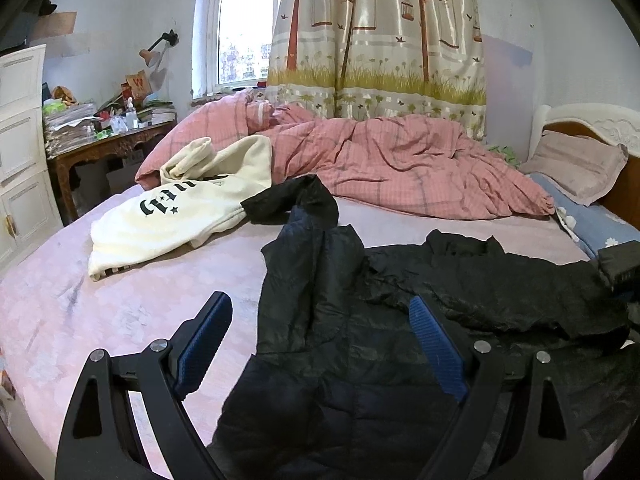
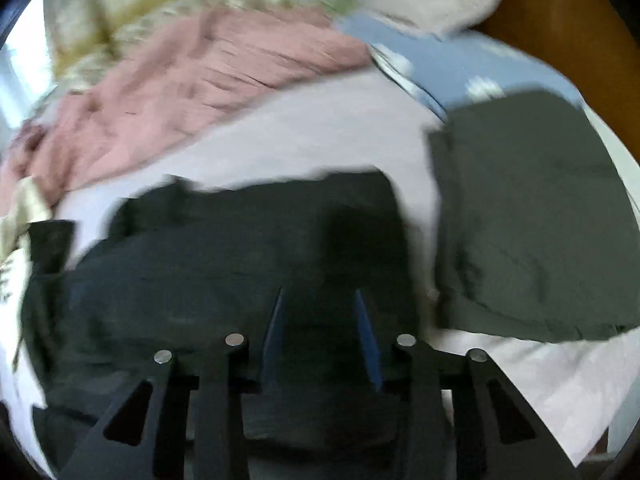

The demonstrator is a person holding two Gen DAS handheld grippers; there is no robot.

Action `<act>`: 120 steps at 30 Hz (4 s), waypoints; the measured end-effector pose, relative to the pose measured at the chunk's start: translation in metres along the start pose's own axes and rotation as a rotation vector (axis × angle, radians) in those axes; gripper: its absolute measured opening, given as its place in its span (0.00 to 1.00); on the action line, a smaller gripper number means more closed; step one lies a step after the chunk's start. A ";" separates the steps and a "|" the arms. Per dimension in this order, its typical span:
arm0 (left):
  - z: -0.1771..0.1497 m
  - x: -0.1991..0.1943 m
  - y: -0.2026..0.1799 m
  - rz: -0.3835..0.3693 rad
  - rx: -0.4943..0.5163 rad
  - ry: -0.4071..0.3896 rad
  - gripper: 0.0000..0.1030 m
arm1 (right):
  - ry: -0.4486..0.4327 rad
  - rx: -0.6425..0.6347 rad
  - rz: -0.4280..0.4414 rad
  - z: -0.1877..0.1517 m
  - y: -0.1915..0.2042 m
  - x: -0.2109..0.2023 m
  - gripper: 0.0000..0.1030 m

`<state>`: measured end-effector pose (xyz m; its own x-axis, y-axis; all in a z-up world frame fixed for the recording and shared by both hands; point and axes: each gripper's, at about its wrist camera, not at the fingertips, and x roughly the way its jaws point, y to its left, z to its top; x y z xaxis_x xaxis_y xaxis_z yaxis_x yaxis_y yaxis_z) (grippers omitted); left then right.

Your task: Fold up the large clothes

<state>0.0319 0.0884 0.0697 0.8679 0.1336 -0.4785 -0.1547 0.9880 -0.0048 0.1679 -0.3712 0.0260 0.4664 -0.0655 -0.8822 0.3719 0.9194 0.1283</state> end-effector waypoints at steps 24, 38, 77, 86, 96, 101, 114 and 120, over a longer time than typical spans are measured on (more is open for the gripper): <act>0.000 -0.002 0.000 0.069 0.036 -0.018 0.87 | 0.121 0.154 0.071 -0.059 -0.047 0.012 0.35; -0.006 0.004 -0.004 0.098 0.076 -0.004 0.87 | -0.238 0.127 0.097 0.022 -0.050 -0.041 0.35; 0.080 0.056 0.076 -0.151 -0.242 0.054 0.87 | -0.336 -0.389 0.165 -0.079 0.122 -0.043 0.65; 0.030 0.142 0.071 -0.123 -0.164 0.182 0.80 | -0.369 -0.527 0.179 -0.090 0.154 -0.042 0.65; 0.005 0.154 0.077 -0.447 -0.301 0.206 0.00 | -0.278 -0.560 0.171 -0.105 0.170 -0.012 0.65; 0.023 0.117 0.053 -0.597 -0.179 0.156 0.00 | -0.314 -0.553 0.165 -0.103 0.164 -0.023 0.65; 0.000 0.096 -0.002 -0.392 0.109 0.207 0.47 | -0.278 -0.480 0.158 -0.099 0.157 -0.018 0.65; 0.051 0.086 0.019 -0.365 -0.064 0.023 0.69 | -0.226 -0.454 0.209 -0.097 0.157 -0.012 0.65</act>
<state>0.1281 0.1226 0.0730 0.8609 -0.2293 -0.4543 0.1333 0.9632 -0.2335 0.1430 -0.1886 0.0126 0.6726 0.1006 -0.7331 -0.1073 0.9935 0.0379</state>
